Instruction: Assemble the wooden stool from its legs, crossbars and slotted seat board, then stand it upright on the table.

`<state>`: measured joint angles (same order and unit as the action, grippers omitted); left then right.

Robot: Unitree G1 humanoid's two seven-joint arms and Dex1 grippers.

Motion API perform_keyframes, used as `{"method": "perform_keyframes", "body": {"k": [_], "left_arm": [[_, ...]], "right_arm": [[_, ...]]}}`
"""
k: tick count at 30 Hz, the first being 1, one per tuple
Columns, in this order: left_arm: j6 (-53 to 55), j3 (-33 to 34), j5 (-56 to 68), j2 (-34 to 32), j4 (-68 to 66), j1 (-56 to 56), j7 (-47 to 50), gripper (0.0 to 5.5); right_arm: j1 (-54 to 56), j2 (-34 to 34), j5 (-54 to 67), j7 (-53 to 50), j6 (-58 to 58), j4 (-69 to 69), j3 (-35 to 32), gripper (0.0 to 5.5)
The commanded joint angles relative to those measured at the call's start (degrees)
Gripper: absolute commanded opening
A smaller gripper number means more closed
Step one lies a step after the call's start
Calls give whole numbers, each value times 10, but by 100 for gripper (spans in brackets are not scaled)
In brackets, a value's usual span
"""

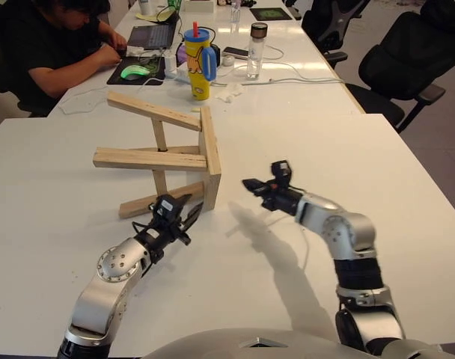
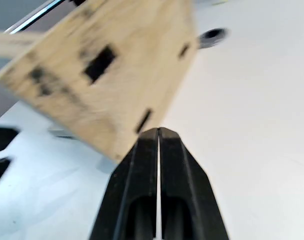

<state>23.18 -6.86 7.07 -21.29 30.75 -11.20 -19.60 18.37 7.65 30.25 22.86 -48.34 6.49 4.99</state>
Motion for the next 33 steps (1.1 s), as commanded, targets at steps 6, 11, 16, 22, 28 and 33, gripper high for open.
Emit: {"method": "perform_keyframes", "body": {"k": [6, 11, 16, 22, 28, 33], "left_arm": [[-24, 1, -67, -4, -48, -13, 30, 214], [-52, 14, -101, 4, -57, -9, 62, 214], [-62, 14, -109, 25, -104, 43, 74, 214], [-37, 4, -84, 68, -125, 79, 70, 214], [-19, 23, -62, 86, -122, 83, 74, 279], [-3, 11, -44, 99, -101, 71, 60, 350]], "right_arm": [[24, -59, -9, 21, 37, 29, 75, 0], [-7, -18, -20, 11, 32, 24, 45, 0], [-24, 4, -22, 4, 37, 3, 5, 0], [-9, -2, -21, 16, 30, -17, 7, 0], [-11, -3, -24, 22, 30, -22, 10, 0], [-11, -1, -26, 29, 30, -26, 12, 0]]}}
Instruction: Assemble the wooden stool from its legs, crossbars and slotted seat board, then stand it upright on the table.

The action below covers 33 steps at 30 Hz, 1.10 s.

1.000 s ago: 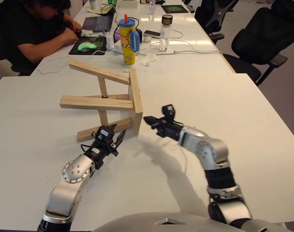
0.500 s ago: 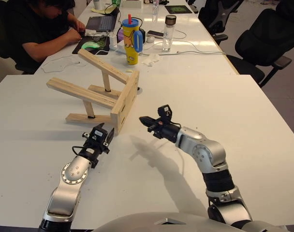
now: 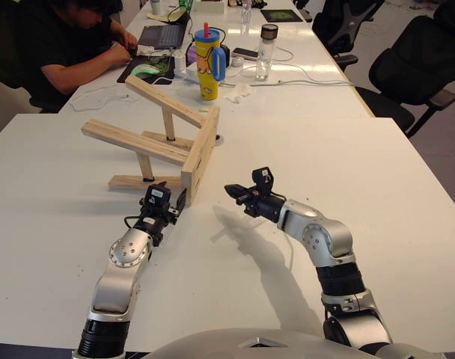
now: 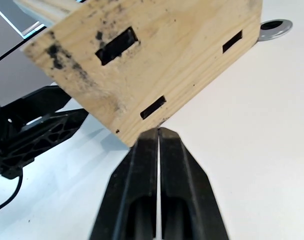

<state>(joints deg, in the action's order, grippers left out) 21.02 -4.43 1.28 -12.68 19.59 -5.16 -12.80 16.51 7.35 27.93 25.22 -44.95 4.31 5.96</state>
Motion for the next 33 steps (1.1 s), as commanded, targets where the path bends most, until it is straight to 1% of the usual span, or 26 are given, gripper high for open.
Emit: {"method": "perform_keyframes", "body": {"k": [1, 10, 13, 21, 27, 28, 29, 33], "left_arm": [[21, -15, 15, 14, 14, 9, -8, 361], [19, -37, 22, 5, 48, -33, -31, 361], [16, -40, 18, 5, 46, -34, -32, 361], [19, -71, -1, 41, -1, 21, -4, 361], [30, -43, -30, 70, -61, 70, 63, 361], [30, -41, -32, 74, -65, 75, 70, 344], [30, -40, -33, 78, -69, 79, 74, 338], [33, -30, -30, 90, -85, 101, 86, 277]], "right_arm": [[8, 2, -3, 5, -3, -6, 2, 0], [12, 2, -4, 8, 0, -10, 0, 0], [12, 2, 0, 25, 6, 2, 11, 0], [14, -4, 5, 26, -2, 1, 2, 0], [21, 6, 5, 30, -12, -4, -7, 0], [22, 7, 4, 31, -13, -4, -6, 0], [23, 8, 3, 32, -14, -4, -5, 0], [23, 7, 1, 30, -14, -6, -6, 0]]}}
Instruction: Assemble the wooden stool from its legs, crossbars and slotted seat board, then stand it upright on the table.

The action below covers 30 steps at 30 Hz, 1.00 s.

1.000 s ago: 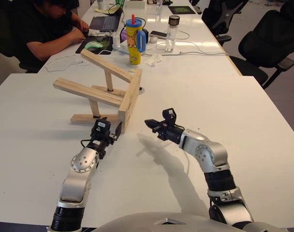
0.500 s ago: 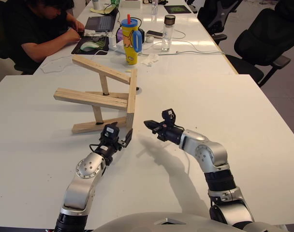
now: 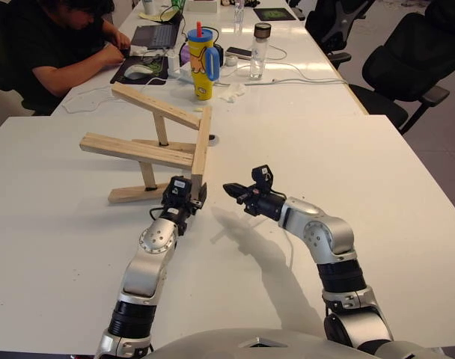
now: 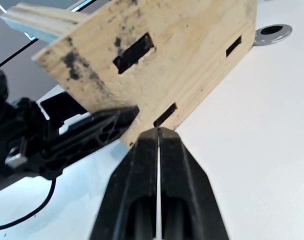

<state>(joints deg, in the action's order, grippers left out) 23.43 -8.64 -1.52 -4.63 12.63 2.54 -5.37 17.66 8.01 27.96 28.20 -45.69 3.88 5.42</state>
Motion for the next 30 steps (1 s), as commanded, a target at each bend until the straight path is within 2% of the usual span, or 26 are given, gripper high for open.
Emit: {"method": "perform_keyframes", "body": {"k": [1, 4, 6, 8, 11, 15, 18, 22, 26, 30], "left_arm": [[10, 17, 2, 13, -17, 32, 14, 263], [28, 39, 38, 39, 1, 60, 14, 210], [64, 81, 103, 77, 30, 89, 21, 178], [107, 142, 191, 113, 49, 132, 38, 160], [166, 238, 299, 126, 56, 216, 79, 160], [180, 400, 522, 141, -2, 346, 204, 160], [130, 491, 652, 116, -46, 418, 285, 160], [77, 576, 725, 54, -107, 461, 342, 159], [35, 617, 741, 4, -173, 451, 363, 144], [56, 598, 728, -42, -228, 405, 336, 133]], "right_arm": [[11, 0, 0, -1, -6, -3, -2, 0], [7, -2, -2, -8, -2, -4, -7, 0], [7, -5, -2, -14, 2, -8, -14, 0], [5, -8, 0, -23, 5, -10, -25, 0], [2, -15, 6, -33, 6, -11, -42, 0], [-1, -24, 6, -44, 9, -10, -51, 0], [2, -30, 6, -49, 7, -11, -53, 0], [5, -36, 7, -51, 6, -13, -61, 0], [10, -35, 2, -53, 11, -21, -66, 0], [16, -37, 0, -53, 12, -25, -64, 0]]}}
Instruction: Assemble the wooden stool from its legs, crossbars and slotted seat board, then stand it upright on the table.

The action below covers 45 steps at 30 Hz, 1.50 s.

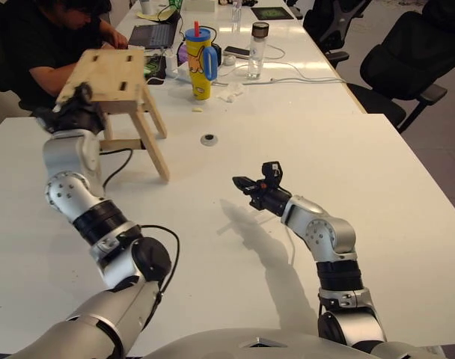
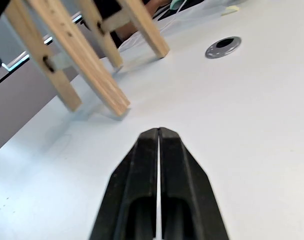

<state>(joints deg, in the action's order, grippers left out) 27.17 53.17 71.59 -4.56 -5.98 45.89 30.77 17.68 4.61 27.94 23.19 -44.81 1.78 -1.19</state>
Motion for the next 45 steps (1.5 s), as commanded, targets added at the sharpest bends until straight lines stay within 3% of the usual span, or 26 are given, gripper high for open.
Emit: {"method": "perform_keyframes", "body": {"k": [1, 11, 18, 23, 25, 27, 28, 33, 45], "left_arm": [[28, -30, -6, -44, -51, -41, -35, 133], [7, -64, 54, 6, 2, -93, -65, 284], [16, -120, 100, 52, 188, -208, -62, 387], [42, -218, 54, 75, 308, -386, -164, 387], [22, -288, -88, 8, 350, -447, -241, 387], [-51, -408, -329, -128, 371, -470, -323, 355], [-80, -423, -397, -154, 360, -462, -326, 337], [-143, -457, -521, -184, 318, -427, -335, 259], [-176, -455, -637, -169, 211, -341, -325, 255]], "right_arm": [[17, -2, 0, -1, 4, -6, 3, 0], [4, 4, -1, 0, -4, -4, 11, 0], [-1, 6, 6, 2, -18, 6, 12, 0], [-11, 11, 11, 4, -30, 18, 12, 0], [-15, 12, 13, 5, -33, 24, 12, 0], [-22, 14, 14, 3, -32, 29, 10, 0], [-24, 14, 14, 2, -31, 29, 10, 0], [-24, 10, 11, -1, -27, 26, 15, 0], [-22, 0, 6, -4, -23, 22, 22, 0]]}}
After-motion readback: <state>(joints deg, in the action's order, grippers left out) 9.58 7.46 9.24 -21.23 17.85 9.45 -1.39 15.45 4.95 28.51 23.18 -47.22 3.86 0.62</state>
